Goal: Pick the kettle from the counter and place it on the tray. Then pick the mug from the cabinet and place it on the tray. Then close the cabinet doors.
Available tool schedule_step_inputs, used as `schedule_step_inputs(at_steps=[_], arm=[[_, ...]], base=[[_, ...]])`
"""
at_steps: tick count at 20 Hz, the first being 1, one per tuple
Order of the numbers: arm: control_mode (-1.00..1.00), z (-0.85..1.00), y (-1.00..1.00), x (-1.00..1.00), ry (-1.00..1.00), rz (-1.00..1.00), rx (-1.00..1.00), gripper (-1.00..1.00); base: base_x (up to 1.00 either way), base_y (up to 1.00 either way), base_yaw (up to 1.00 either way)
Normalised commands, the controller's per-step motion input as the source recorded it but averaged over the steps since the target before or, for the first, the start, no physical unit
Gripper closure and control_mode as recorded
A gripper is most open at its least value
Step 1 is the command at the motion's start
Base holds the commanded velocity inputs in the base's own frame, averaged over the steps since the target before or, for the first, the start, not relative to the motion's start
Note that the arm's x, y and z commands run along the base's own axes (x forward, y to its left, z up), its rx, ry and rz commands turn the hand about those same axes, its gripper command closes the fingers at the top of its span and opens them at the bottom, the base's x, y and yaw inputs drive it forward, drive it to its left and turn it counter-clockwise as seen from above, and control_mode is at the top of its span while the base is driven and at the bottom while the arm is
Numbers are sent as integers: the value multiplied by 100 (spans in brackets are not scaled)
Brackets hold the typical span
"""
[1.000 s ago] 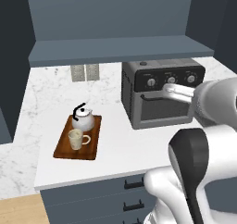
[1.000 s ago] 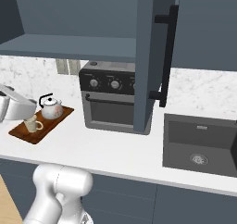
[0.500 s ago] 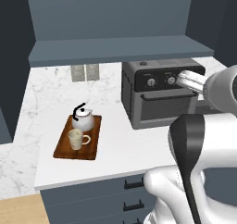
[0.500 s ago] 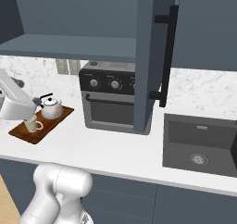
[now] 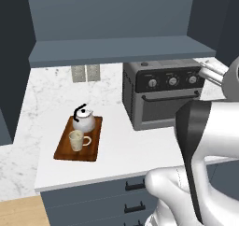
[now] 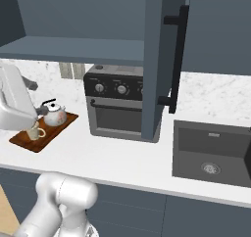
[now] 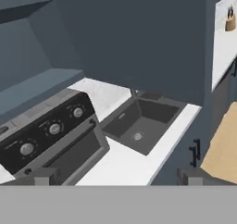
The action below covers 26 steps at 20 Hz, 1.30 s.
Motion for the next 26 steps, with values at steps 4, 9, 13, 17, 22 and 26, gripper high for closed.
schedule_step_inputs(at_steps=[4,9,13,17,22,26], arm=[[-100,2,-21,-26,-9,-21,0,-100],[-100,0,-20,-25,-24,-19,0,-100],[-100,0,-38,-19,-35,-18,1,-100],[-100,6,-67,-16,-31,-8,18,-100],[-100,14,-60,-16,-20,-6,19,-100],[-100,15,-62,-18,-12,-6,19,-100]], base=[[0,0,0],[0,0,0],[0,0,0],[0,0,0],[0,0,0],[0,0,0]])
